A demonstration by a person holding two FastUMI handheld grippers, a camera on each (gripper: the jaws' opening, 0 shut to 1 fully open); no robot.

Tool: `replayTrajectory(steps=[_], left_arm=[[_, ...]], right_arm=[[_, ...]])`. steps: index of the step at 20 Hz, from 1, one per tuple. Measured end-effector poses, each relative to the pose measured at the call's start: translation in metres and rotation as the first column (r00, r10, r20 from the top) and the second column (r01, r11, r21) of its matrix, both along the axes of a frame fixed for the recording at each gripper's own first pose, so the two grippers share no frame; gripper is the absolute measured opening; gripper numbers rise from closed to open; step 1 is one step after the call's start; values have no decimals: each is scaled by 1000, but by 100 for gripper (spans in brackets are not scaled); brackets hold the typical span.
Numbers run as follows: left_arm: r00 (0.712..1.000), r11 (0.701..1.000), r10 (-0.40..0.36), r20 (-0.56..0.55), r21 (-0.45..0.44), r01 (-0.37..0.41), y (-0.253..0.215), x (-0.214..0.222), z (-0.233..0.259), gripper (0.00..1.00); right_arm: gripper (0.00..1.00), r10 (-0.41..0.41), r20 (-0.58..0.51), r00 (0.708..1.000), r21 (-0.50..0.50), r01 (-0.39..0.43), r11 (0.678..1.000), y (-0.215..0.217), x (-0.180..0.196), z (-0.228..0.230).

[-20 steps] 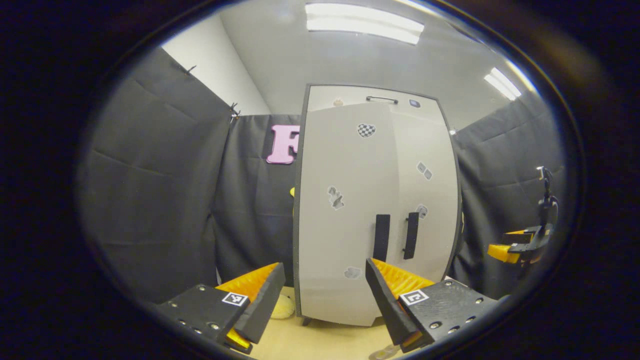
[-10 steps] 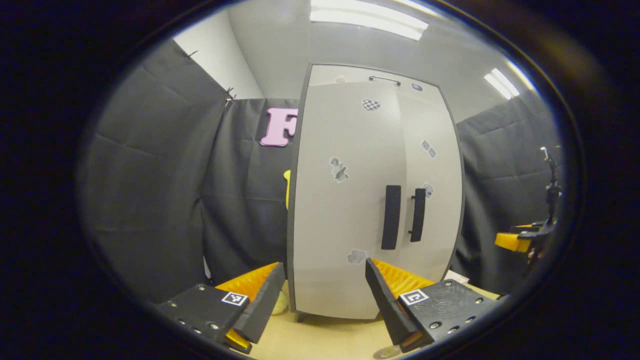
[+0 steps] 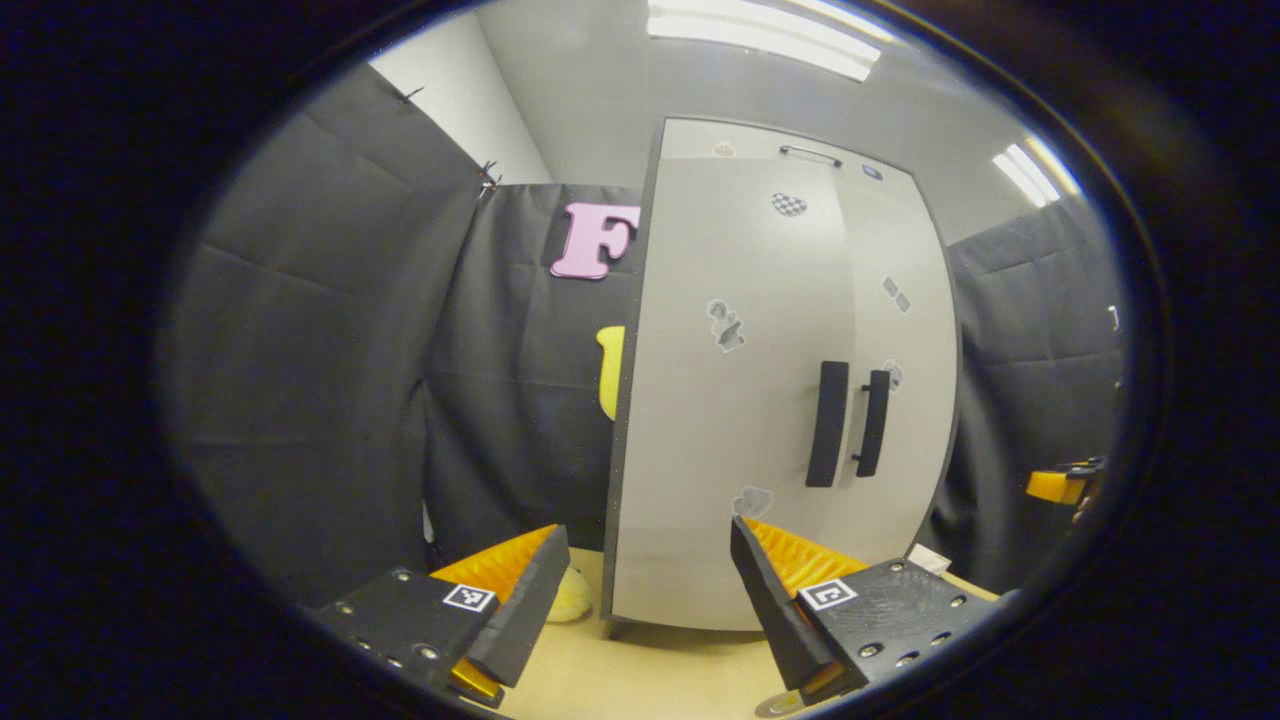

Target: Grasp the bottle in the cabinet with the left hand and place it on the coaster, then close the right door with the right hand and the left door with the left hand.

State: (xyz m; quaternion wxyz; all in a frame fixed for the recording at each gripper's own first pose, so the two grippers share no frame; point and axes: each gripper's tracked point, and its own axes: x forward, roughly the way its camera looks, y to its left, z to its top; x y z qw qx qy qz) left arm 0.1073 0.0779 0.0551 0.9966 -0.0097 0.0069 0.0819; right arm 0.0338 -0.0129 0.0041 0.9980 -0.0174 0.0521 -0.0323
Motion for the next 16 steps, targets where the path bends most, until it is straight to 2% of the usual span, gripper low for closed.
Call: replayTrajectory(steps=[1, 3, 6, 7, 8, 10, 11, 12, 15, 16], left_arm=[[1000, 1000, 15, -6, -4, -15, 4, 1, -1, 97], [1000, 1000, 29, 8, -1, -29, 7, 1, 3, 94], [999, 999, 42, 22, 30, -42, 15, 3, 4, 94], [999, 999, 38, 24, 35, -39, 16, 4, 4, 94], [999, 999, 35, 24, 38, -35, 15, 4, 4, 94], [999, 998, 40, 16, 45, -40, 16, 4, 3, 94], [999, 998, 44, 8, 48, -44, 17, 4, 1, 94], [999, 997, 52, 1, 50, -52, 18, 3, 0, 94], [998, 998, 57, -9, 23, -57, 18, 5, -1, 94], [999, 999, 52, -8, 14, -52, 16, 6, 0, 94]], right_arm=[[100, 1, 0, 1000, -13, -1, 1000, -1, 1, 0], [100, 0, 1, 1000, -34, 0, 999, -4, 3, 2], [100, -2, 8, 1000, -15, 2, 1000, -2, 7, 5], [96, 1, 6, 1000, -6, -1, 1000, 0, 11, 5], [100, 3, 4, 1000, -1, -3, 1000, 3, 16, 9], [100, 9, 19, 1000, 6, -9, 1000, 6, 28, 21], [97, 15, 32, 999, 8, -16, 1000, 9, 33, 29], [100, 20, 44, 999, 6, -20, 1000, 9, 37, 35], [100, 24, 54, 998, 6, -24, 1000, 9, 42, 43], [96, 24, 52, 998, 6, -24, 1000, 8, 43, 42]])
